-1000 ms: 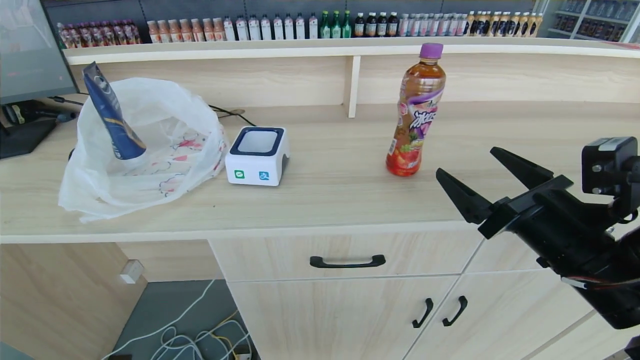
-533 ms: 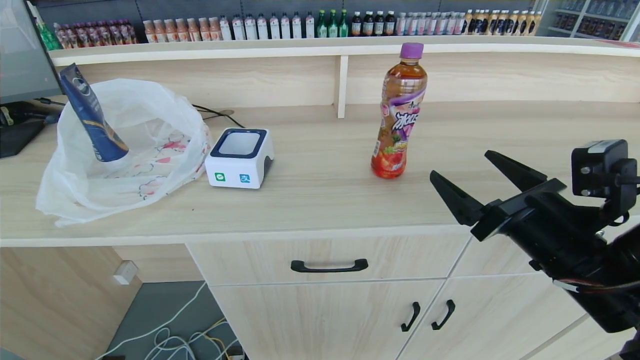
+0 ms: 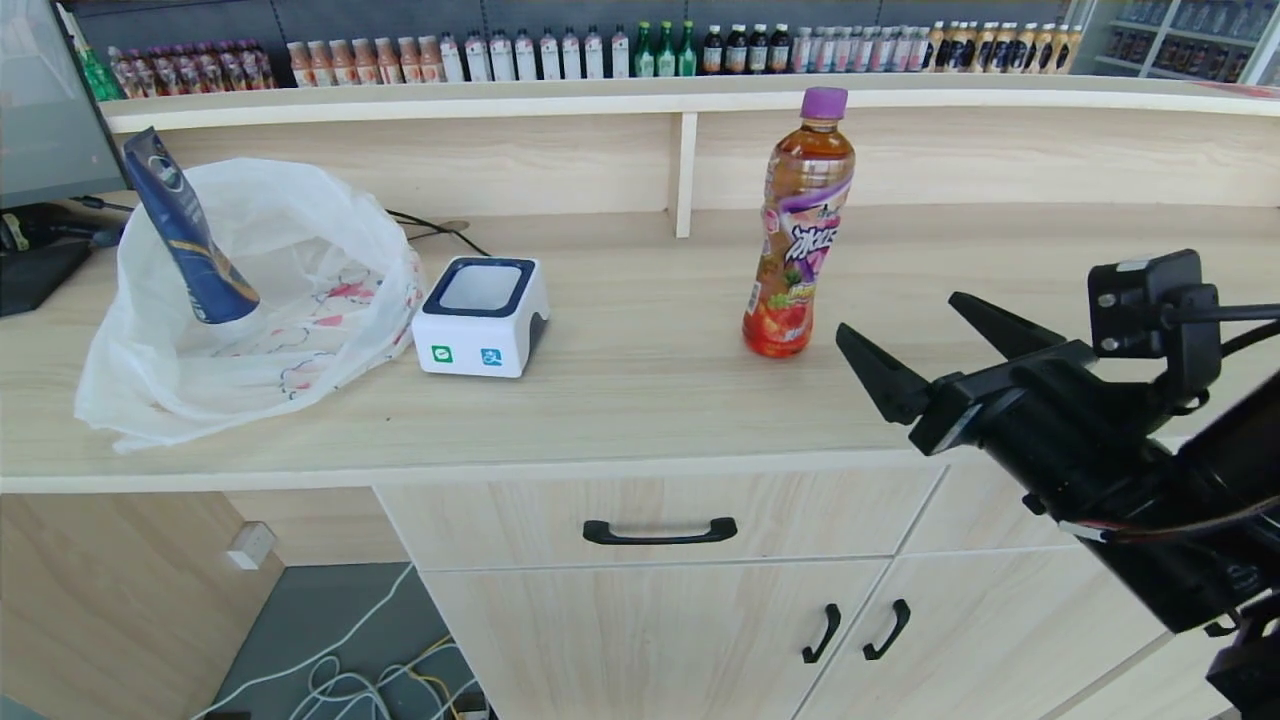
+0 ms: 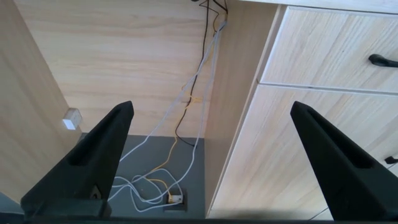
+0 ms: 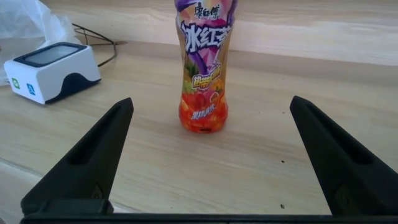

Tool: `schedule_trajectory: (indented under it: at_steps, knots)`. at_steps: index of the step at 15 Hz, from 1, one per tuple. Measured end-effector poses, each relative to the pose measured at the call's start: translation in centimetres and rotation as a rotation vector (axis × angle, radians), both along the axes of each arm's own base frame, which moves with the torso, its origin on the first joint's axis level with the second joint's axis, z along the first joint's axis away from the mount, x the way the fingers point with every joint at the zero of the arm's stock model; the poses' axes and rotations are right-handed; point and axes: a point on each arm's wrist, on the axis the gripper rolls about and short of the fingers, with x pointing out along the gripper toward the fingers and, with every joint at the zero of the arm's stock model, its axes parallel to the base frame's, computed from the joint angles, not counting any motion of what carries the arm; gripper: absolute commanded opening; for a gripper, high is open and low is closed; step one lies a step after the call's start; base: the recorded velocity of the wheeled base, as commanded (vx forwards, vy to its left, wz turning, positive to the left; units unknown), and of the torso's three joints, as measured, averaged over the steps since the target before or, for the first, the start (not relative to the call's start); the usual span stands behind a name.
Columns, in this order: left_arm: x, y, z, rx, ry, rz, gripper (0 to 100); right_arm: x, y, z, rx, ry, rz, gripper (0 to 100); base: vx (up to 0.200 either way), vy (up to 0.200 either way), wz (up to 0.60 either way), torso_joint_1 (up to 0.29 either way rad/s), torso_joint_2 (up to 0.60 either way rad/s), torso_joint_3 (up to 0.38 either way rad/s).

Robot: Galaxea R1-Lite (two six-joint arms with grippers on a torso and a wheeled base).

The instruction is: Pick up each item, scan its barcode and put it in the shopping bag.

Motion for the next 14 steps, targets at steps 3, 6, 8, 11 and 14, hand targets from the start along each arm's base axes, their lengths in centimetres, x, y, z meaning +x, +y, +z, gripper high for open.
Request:
schedule_trajectory:
  at_steps: [3, 6, 8, 11, 14]
  knots:
    - [0.0, 0.0, 0.0, 0.000, 0.000, -0.001, 100, 1.4, 1.0, 1.5, -0.004, 0.041, -0.003, 100, 0.000, 0.000, 0.00, 0.000, 0.00, 0.000]
    - [0.0, 0.0, 0.0, 0.000, 0.000, -0.001, 100, 2.3, 2.3, 3.0, 0.009, 0.067, 0.001, 100, 0.000, 0.000, 0.00, 0.000, 0.00, 0.000]
    - [0.0, 0.0, 0.0, 0.000, 0.000, -0.001, 100, 2.9, 3.2, 4.0, 0.053, 0.054, -0.026, 100, 0.000, 0.000, 0.00, 0.000, 0.00, 0.000]
    - [0.0, 0.0, 0.0, 0.000, 0.000, -0.001, 100, 4.1, 4.6, 4.0, 0.062, 0.073, -0.043, 100, 0.000, 0.000, 0.00, 0.000, 0.00, 0.000]
    - [0.0, 0.0, 0.0, 0.000, 0.000, -0.001, 100, 5.3, 5.7, 4.1, 0.054, 0.083, -0.040, 100, 0.000, 0.000, 0.00, 0.000, 0.00, 0.000]
